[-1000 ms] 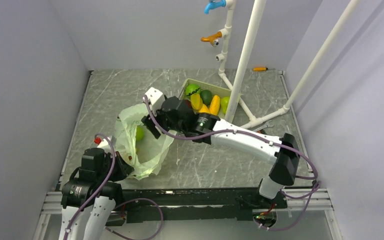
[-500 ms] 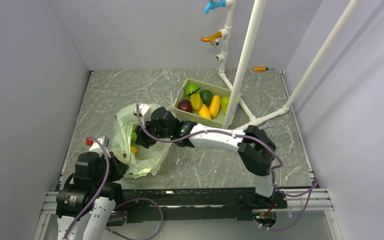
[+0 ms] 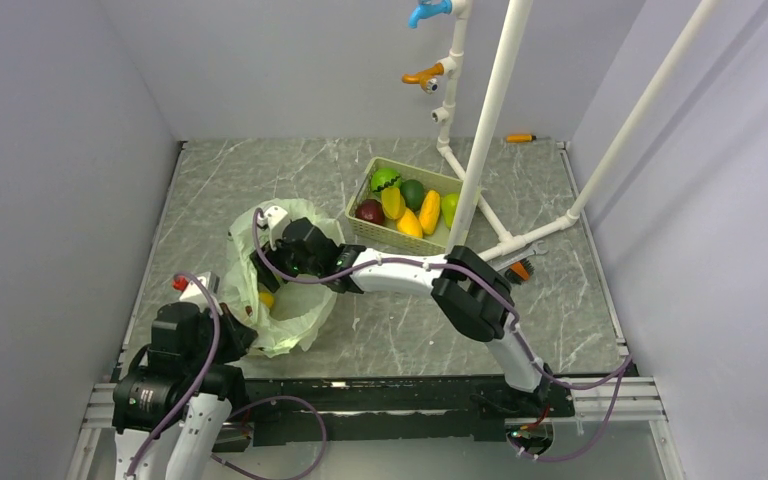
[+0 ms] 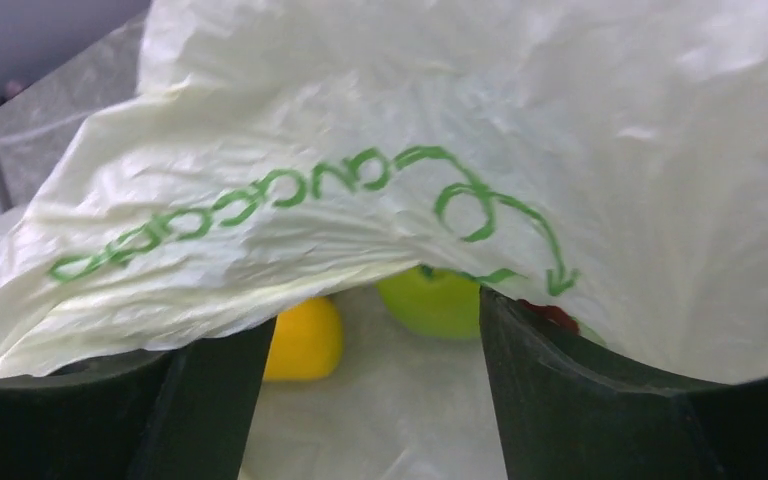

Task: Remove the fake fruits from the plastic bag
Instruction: Take out the fake fruit from the plastic bag.

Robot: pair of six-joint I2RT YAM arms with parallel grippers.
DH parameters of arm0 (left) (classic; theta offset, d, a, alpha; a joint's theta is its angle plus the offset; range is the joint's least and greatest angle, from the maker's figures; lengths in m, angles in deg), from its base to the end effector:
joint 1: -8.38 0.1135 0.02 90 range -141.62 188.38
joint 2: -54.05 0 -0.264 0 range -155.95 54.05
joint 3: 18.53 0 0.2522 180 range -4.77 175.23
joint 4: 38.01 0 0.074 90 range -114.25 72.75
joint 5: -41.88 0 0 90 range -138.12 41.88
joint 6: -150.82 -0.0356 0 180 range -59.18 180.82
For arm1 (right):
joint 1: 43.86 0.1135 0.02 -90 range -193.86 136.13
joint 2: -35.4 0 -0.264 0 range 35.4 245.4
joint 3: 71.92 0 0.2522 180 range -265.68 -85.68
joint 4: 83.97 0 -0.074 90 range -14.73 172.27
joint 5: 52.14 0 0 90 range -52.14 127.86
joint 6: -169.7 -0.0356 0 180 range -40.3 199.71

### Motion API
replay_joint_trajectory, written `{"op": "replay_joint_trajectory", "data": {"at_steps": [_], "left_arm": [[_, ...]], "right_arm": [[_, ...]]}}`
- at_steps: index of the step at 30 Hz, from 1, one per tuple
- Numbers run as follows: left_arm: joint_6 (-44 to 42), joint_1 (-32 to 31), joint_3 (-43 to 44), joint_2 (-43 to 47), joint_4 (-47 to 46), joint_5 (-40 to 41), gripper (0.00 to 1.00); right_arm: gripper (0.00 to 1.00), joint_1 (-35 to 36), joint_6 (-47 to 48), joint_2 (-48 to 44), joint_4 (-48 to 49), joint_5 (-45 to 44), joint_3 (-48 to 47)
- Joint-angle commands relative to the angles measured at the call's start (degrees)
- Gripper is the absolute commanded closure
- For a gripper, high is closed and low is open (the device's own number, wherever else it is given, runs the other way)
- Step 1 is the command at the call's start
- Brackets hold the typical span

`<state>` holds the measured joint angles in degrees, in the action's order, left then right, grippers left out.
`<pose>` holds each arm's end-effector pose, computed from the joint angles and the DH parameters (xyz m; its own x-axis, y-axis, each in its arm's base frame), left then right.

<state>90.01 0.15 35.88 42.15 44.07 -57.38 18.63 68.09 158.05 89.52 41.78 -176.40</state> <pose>0.0306 -0.0102 0.2688 -0.6792 -0.3881 -0.6230 -0.0770 0.8817 -0.4654 0.2295 0.4460 0.2114 -0.3728 -0.2811 -0.8843 -0.8560 0.4720 0.2108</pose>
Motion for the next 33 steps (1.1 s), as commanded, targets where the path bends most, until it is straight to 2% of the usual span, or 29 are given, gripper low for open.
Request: {"op": "replay_joint_trajectory", "data": {"at_steps": [1,4,8,15,20,22,25,27,33], "left_arm": [[-0.75,0.29,-0.04,-1.82,-0.65,-1.73,1.0],[-0.8,0.3,-0.52,-2.35,-0.7,-2.04,1.0],[-0.9,0.31,-0.56,-2.56,-0.49,-2.19,1.0],[-0.49,0.25,-1.01,-2.03,-0.2,-2.35,1.0],[0.02,0.31,-2.08,-1.3,-0.63,-2.77,1.0],[0.44,0.29,-2.15,-1.49,-0.64,-3.2,1.0],[0.6,0.27,-2.46,-1.58,-1.14,-3.68,1.0],[0.81,0.26,-2.75,-1.55,-1.33,-3.58,1.0],[1.21,0.32,-3.03,-2.23,-1.21,-3.7,1.0]], "right_arm": [[0.2,0.04,1.49,2.48,5.17,-6.43,-4.01],[0.11,-0.05,2.59,5.09,4.93,-7.94,-6.85],[0.04,-0.05,4.56,9.47,3.86,-8.75,-11.22],[0.05,-0.14,5.22,16.4,-0.32,-9.39,-17.8],[0.23,-0.27,5.69,15.66,-0.22,-7.8,-16.69],[0.36,-0.25,5.9,14.83,-0.12,-7.76,-15.76],[0.61,-0.28,5.69,12.94,-1.95,-8.13,-15.17],[0.73,-0.12,5.43,10.1,-2.48,-7.23,-13.59],[0.86,-0.19,2.67,-1.79,-3.82,-0.85,-5.84]]}}
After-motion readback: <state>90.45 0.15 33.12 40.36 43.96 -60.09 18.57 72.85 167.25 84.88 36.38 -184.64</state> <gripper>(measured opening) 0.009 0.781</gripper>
